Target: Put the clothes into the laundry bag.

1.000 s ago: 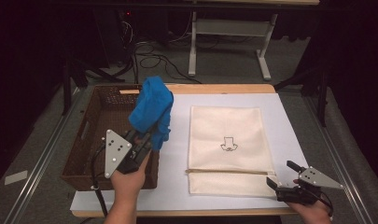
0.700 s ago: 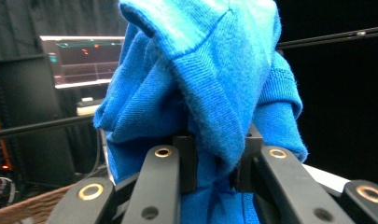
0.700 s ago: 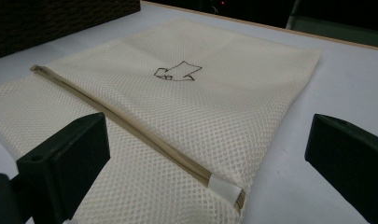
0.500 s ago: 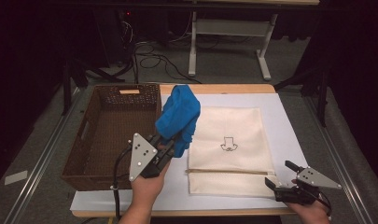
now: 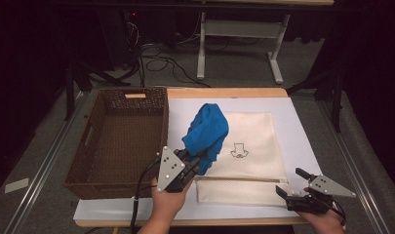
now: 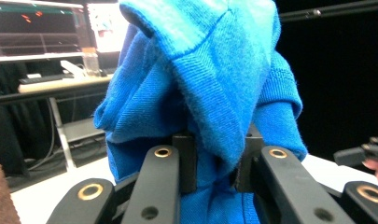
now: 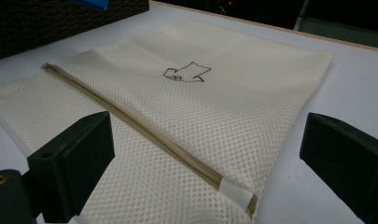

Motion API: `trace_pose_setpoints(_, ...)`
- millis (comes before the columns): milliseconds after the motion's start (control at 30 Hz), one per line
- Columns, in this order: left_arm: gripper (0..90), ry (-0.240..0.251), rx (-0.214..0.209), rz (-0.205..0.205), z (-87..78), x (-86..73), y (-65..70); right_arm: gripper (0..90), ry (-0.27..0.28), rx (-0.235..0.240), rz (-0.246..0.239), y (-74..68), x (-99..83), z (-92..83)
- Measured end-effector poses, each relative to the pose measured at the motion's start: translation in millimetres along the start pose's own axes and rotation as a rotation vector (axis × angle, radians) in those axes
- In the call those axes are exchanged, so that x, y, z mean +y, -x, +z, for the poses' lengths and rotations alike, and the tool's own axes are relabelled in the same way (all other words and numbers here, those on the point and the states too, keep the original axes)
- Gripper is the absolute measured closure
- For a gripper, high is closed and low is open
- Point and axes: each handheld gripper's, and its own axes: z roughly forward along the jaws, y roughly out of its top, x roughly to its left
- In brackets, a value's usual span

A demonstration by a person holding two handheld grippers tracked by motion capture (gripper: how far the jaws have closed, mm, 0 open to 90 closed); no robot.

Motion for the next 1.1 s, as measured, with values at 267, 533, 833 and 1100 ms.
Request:
trace_pose_setpoints(267, 75.5, -0.040, -0.009, 0.019, -13.7, -20.4, 25.0, 12.8, -0.014, 0.036, 0.007, -1.8, 8.7, 9.4)
trace_pose_setpoints(533, 75.4, -0.044, 0.031, -0.006, -33.8, -35.4, 30.0, 15.4, -0.066, 0.087, -0.018, -7.0, 24.1, 37.8)
trace_pose_setpoints(833, 75.3, -0.052, 0.026, -0.024, -38.1, -35.9, 25.4, 33.8, -0.190, 0.146, -0.070, -16.3, 27.9, 77.7)
trace_pose_setpoints(1100, 75.3, -0.054, 0.039, -0.032, -41.7, -36.8, 23.0, 46.0, -0.227, 0.199, -0.089, -20.7, 29.0, 89.0)
